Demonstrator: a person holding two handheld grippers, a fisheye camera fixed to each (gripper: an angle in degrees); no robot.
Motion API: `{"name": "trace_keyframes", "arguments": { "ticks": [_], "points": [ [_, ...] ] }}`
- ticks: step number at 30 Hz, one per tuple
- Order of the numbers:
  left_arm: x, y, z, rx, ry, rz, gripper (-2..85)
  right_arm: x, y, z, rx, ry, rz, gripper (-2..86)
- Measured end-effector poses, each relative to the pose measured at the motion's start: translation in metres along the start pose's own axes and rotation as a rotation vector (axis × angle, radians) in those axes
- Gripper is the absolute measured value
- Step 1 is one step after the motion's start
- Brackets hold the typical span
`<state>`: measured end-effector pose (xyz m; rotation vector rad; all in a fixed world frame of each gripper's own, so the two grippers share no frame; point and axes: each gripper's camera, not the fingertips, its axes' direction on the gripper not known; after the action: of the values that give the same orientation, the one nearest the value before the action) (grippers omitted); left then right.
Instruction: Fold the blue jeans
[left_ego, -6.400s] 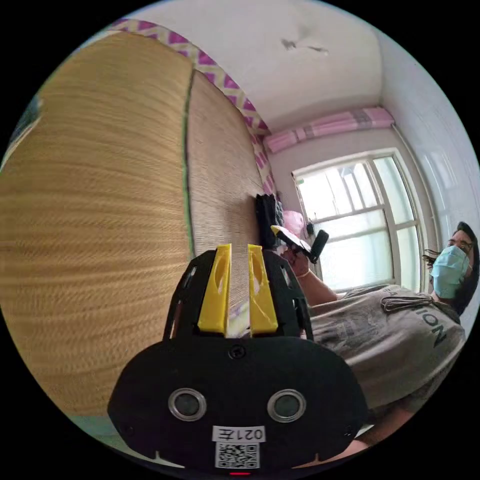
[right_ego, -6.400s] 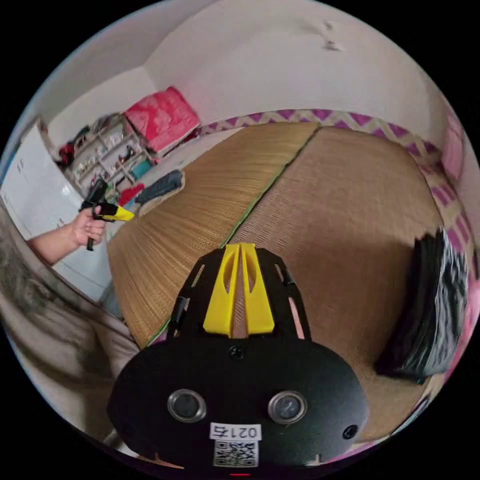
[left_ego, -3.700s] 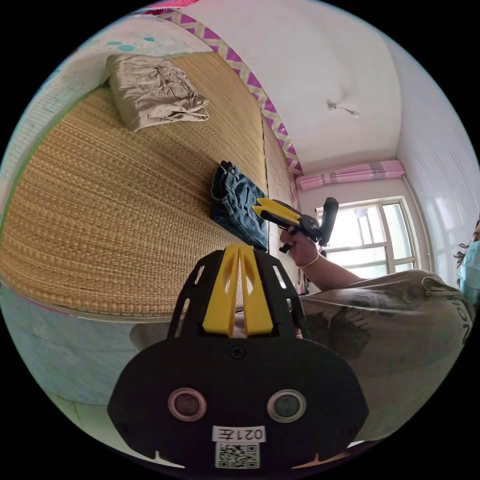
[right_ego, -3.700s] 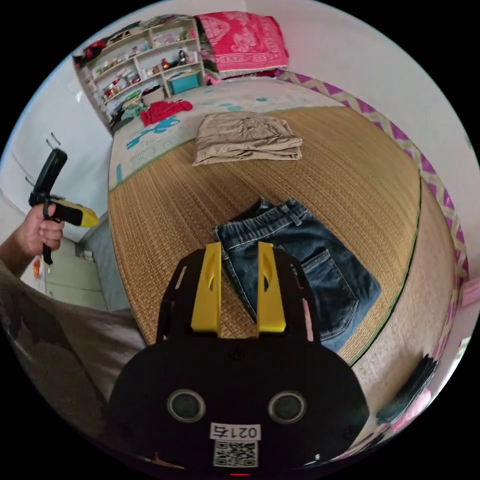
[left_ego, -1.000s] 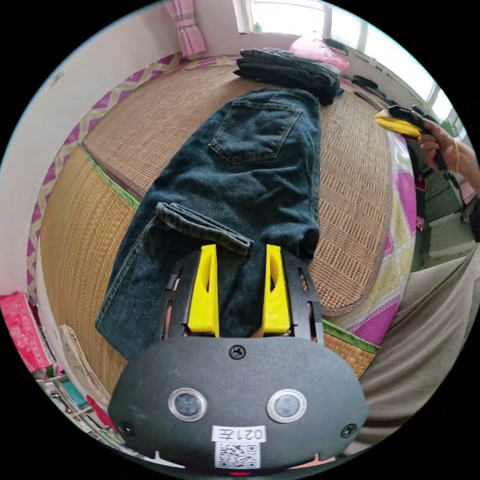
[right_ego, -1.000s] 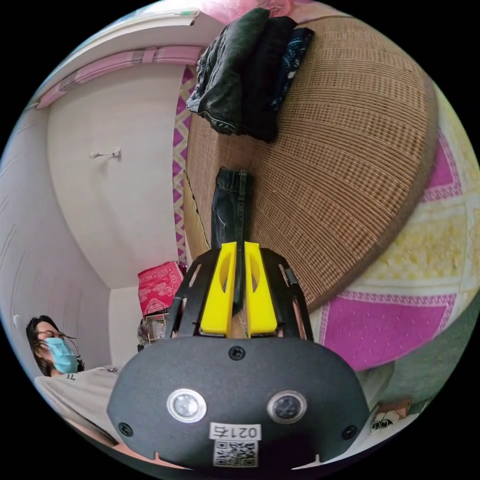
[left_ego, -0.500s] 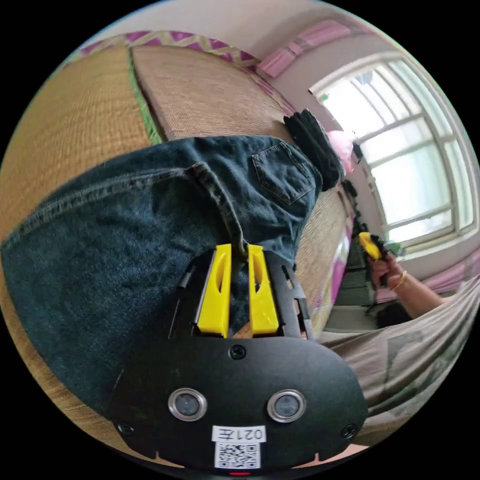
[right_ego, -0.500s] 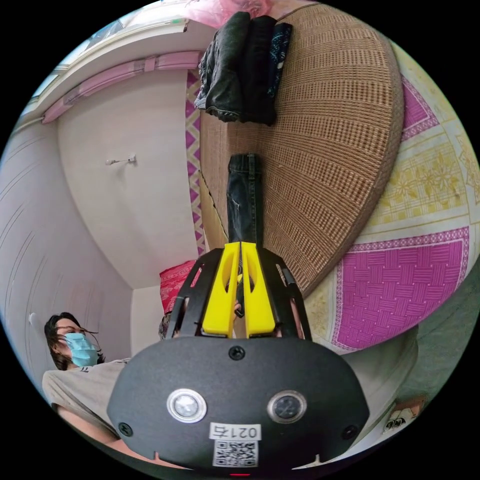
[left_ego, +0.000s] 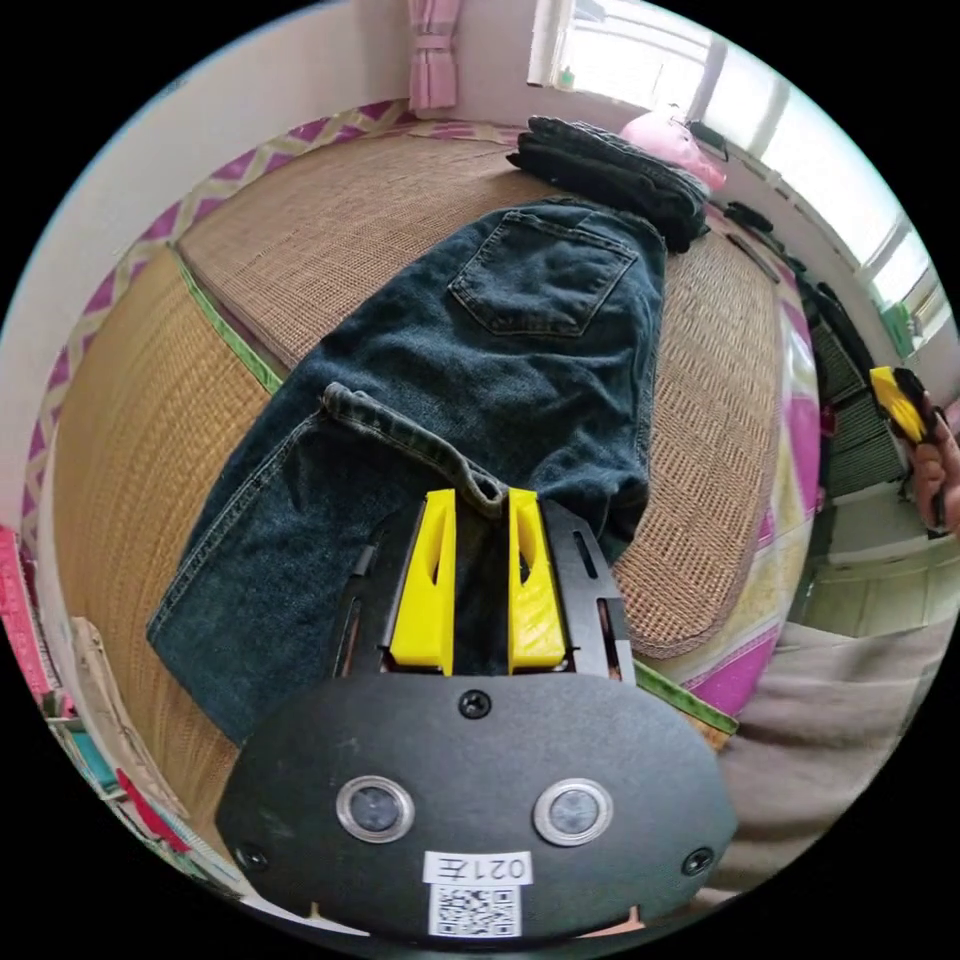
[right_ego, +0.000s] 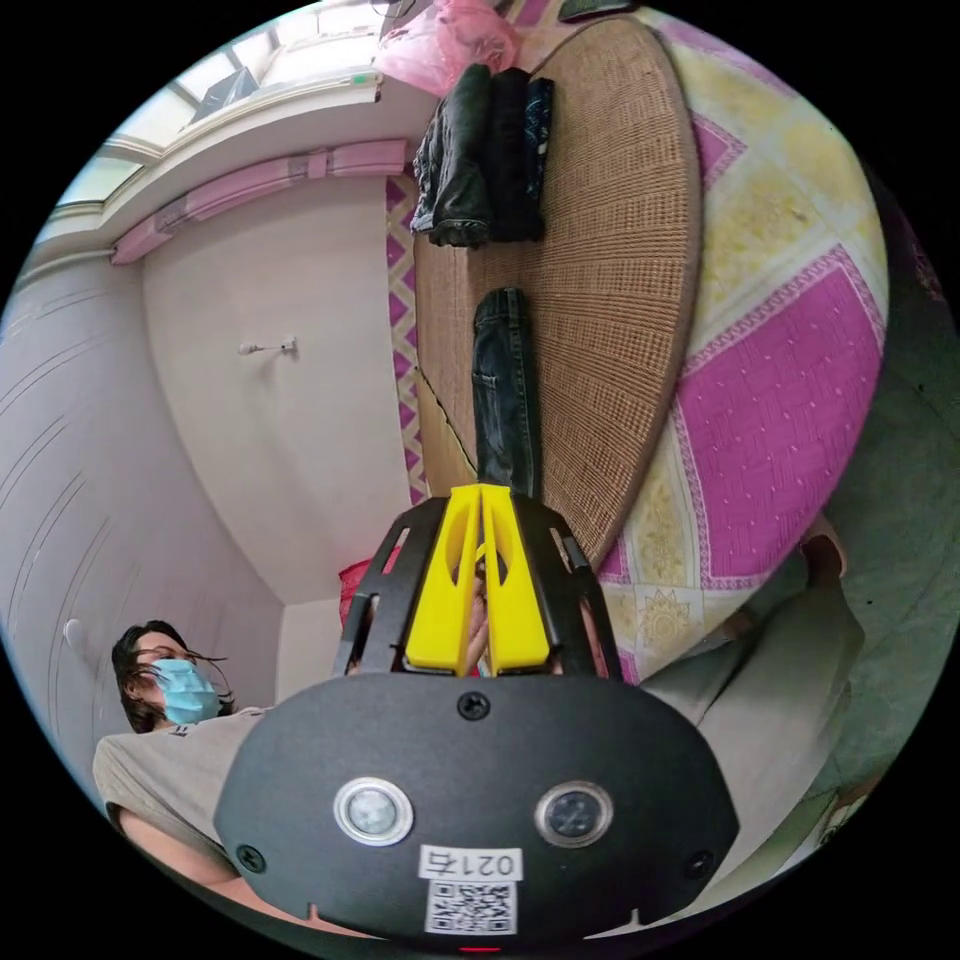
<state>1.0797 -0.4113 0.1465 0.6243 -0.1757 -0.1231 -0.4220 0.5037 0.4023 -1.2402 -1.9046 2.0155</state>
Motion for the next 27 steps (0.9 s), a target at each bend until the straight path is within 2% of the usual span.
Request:
{"name": "trace_keyframes", "arguments": {
  "ticks": [4, 7, 9, 12, 18, 23, 27],
  "points": [
    [0.003, 0.015, 0.008, -0.004, -0.031, 0.026, 7.5, -0.002, 0.011, -0.012, 0.007, 0.027, 0.034, -0.6],
    [-0.026, 0.036, 0.015, 0.018, 0.087, -0.081, 4.0, -0.008, 0.01, -0.014, 0.01, 0.017, 0.055, -0.6],
    [-0.063, 0.068, 0.016, 0.089, 0.232, -0.235, 0.4, -0.015, 0.007, -0.011, -0.003, 0.018, 0.054, -0.6],
    [-0.105, 0.116, 0.005, 0.208, 0.389, -0.361, -0.7, -0.033, 0.0, -0.003, -0.038, 0.023, 0.037, -0.6],
    [-0.174, 0.236, -0.059, 0.423, 0.428, -0.512, -1.0, -0.073, -0.012, 0.029, -0.115, 0.029, 0.004, -0.5],
    [-0.202, 0.319, -0.085, 0.52, 0.425, -0.582, -1.0, -0.143, -0.007, 0.109, -0.359, 0.099, -0.233, 0.5],
    [-0.215, 0.375, -0.087, 0.568, 0.436, -0.623, -1.0, -0.224, 0.019, 0.232, -0.572, 0.321, -0.554, 4.6]
  ]
}}
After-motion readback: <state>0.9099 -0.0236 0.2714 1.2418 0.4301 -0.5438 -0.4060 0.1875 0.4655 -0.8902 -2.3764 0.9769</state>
